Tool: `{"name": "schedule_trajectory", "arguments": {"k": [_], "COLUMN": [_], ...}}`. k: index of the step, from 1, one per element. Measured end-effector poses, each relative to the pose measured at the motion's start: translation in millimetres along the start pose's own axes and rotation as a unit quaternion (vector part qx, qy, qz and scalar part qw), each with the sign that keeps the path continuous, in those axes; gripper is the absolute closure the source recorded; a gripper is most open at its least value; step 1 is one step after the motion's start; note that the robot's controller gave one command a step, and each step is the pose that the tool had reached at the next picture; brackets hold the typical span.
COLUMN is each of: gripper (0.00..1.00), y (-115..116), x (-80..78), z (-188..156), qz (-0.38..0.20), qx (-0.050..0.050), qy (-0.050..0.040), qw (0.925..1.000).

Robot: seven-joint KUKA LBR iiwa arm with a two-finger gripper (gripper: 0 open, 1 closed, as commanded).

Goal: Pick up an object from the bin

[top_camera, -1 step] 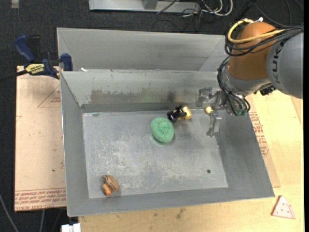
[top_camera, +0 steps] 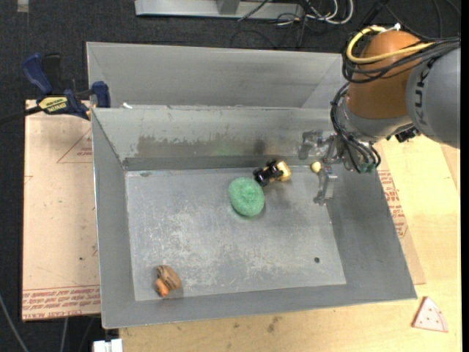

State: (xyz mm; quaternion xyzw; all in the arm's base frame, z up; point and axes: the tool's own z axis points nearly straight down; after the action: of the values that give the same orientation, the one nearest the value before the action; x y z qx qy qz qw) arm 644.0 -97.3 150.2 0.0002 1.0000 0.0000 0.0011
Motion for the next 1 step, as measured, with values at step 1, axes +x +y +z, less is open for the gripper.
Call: {"name": "schedule_trajectory", "arguments": {"k": [1], "gripper": [0.0], "y": [82.8], "x": [5.2], "z": [57.4], "qz": [-0.01], "qx": [0.0], "qy": [-0.0029], "qw": [0.9999]}}
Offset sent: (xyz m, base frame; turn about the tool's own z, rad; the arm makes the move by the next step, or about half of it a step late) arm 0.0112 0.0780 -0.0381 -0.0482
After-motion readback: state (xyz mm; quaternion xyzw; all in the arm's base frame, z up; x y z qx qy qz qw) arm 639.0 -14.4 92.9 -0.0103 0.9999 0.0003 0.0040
